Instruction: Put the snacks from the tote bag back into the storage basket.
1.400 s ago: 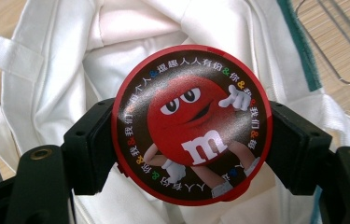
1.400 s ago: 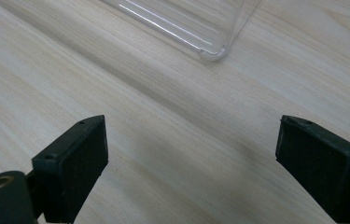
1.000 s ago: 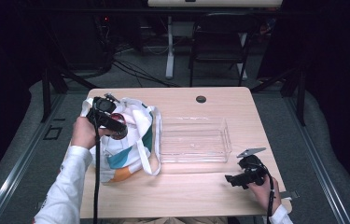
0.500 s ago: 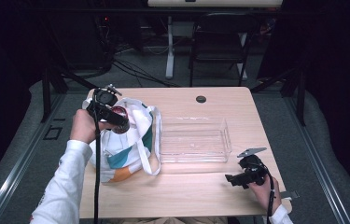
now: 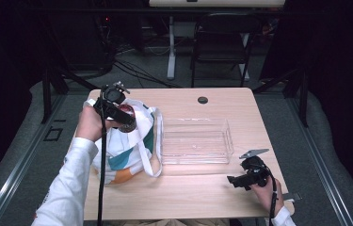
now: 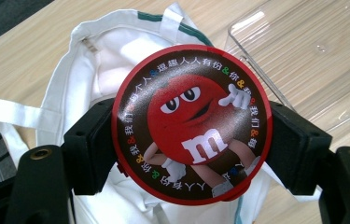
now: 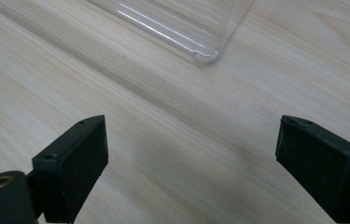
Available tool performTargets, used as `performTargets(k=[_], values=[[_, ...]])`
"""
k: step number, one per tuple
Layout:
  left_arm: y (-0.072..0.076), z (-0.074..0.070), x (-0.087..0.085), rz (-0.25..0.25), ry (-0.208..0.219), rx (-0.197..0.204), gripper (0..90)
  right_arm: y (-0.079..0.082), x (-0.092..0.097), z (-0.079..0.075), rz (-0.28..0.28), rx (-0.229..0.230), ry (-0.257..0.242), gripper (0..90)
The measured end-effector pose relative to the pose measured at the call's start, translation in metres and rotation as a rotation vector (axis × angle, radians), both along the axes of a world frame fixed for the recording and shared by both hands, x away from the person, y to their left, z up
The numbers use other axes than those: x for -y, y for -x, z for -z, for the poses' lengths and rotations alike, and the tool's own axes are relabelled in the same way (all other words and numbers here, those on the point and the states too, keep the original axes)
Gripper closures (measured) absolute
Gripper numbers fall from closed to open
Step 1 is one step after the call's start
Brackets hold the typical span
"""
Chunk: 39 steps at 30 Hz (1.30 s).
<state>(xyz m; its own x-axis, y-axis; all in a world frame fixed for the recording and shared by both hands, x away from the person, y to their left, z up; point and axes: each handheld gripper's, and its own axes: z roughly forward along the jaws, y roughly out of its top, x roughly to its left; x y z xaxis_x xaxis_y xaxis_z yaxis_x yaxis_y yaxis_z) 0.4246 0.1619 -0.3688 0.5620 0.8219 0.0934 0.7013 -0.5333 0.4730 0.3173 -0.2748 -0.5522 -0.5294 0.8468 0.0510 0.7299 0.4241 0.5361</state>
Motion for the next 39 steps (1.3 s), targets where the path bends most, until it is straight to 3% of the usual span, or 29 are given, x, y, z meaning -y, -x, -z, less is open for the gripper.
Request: performTargets(k=[39], values=[[0.000, -0.011, 0.047, 0.107, 0.003, -0.012, 25.8, -0.001, 0.001, 0.000, 0.009, 0.002, -0.018, 9.2]])
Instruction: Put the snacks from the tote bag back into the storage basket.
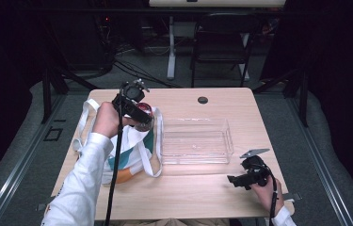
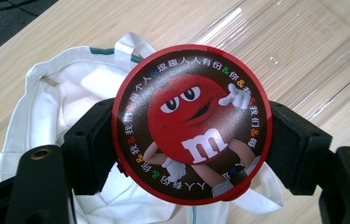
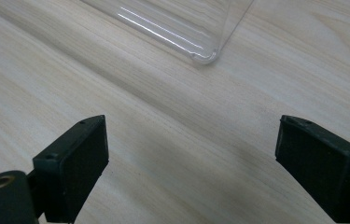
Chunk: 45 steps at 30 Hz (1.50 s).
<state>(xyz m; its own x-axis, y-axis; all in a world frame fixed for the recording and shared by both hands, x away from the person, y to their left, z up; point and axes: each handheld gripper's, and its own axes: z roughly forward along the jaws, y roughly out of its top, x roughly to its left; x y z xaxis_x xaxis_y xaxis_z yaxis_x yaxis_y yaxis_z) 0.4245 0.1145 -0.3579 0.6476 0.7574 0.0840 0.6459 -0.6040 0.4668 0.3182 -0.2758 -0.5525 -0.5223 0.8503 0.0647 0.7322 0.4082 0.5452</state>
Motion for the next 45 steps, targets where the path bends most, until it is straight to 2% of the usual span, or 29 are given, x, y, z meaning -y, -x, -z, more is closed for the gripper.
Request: performTargets(k=[18, 23, 30, 36, 39, 40, 42, 43, 45], values=[[-0.001, 0.009, 0.029, 0.056, 0.007, -0.018, 25.8, 0.000, 0.000, 0.000, 0.001, 0.001, -0.001, 9.4], [-0.001, 0.010, 0.036, 0.076, -0.002, -0.027, 25.8, 0.000, 0.001, -0.001, 0.000, 0.000, 0.000, 9.4], [-0.001, 0.014, 0.043, 0.086, 0.007, -0.027, 25.8, 0.000, 0.000, -0.001, -0.008, -0.002, 0.007, 9.5], [-0.002, 0.022, 0.052, 0.096, 0.012, -0.042, 25.8, 0.000, 0.000, -0.001, 0.001, 0.001, -0.001, 9.5], [-0.001, 0.026, 0.057, 0.104, 0.019, -0.049, 25.8, -0.001, 0.000, 0.000, -0.007, -0.002, 0.011, 9.5], [-0.001, 0.027, 0.059, 0.110, 0.018, -0.051, 25.8, 0.000, -0.001, 0.002, 0.004, 0.010, -0.011, 9.5], [0.000, 0.033, 0.063, 0.108, 0.027, -0.055, 25.8, 0.000, -0.001, 0.002, 0.002, 0.011, -0.012, 9.6], [0.000, 0.034, 0.065, 0.112, 0.026, -0.061, 25.8, 0.000, 0.000, -0.001, -0.010, -0.001, 0.015, 9.6], [0.000, 0.038, 0.068, 0.113, 0.031, -0.068, 25.8, 0.000, 0.000, -0.001, -0.010, -0.001, 0.013, 9.6]])
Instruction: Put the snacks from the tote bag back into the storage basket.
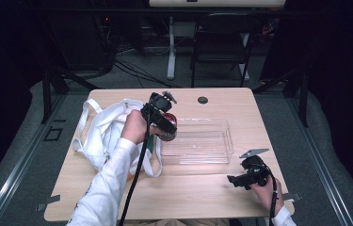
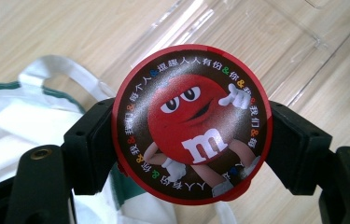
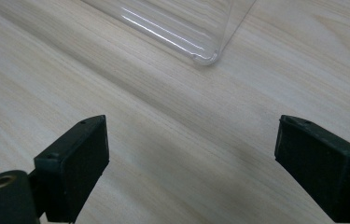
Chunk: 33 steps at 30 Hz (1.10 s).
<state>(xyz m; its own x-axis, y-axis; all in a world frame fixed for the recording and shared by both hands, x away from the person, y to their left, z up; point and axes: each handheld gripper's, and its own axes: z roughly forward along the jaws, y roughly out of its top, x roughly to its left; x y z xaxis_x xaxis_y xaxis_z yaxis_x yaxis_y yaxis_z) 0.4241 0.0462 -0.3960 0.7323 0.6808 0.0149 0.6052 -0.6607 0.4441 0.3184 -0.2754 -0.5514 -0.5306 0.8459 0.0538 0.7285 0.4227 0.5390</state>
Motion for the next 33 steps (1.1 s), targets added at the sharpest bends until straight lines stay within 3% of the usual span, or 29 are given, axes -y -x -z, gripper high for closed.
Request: performTargets(k=[14, 33], values=[[0.000, 0.016, 0.014, 0.013, 0.013, -0.024, 25.8, 0.000, 0.000, 0.000, -0.002, -0.002, 0.000, 9.6], [0.002, 0.046, 0.030, 0.039, -0.027, -0.078, 25.8, 0.000, 0.000, 0.001, -0.001, -0.001, -0.002, 9.7]])
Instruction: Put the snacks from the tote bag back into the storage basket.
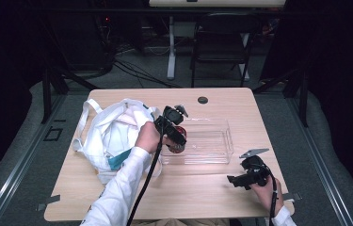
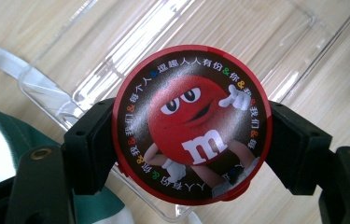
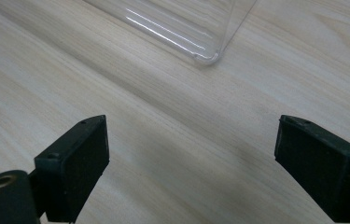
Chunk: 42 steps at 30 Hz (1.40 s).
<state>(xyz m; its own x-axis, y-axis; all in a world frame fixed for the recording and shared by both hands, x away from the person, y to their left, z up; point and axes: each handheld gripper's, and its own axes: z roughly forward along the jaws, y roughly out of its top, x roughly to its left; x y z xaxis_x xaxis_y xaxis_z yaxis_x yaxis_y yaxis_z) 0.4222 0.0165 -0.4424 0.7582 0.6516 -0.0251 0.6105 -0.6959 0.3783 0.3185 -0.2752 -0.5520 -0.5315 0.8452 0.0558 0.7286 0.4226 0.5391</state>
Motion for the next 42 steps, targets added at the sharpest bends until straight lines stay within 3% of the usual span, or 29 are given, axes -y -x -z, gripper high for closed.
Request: performTargets(k=[23, 42], values=[[-0.002, 0.039, 0.002, -0.030, -0.016, -0.060, 25.8, 0.000, -0.002, 0.000, 0.002, 0.004, -0.003, 9.7], [-0.007, 0.055, -0.002, -0.059, -0.054, -0.083, 25.8, 0.000, -0.002, 0.000, -0.008, -0.001, 0.003, 9.7]])
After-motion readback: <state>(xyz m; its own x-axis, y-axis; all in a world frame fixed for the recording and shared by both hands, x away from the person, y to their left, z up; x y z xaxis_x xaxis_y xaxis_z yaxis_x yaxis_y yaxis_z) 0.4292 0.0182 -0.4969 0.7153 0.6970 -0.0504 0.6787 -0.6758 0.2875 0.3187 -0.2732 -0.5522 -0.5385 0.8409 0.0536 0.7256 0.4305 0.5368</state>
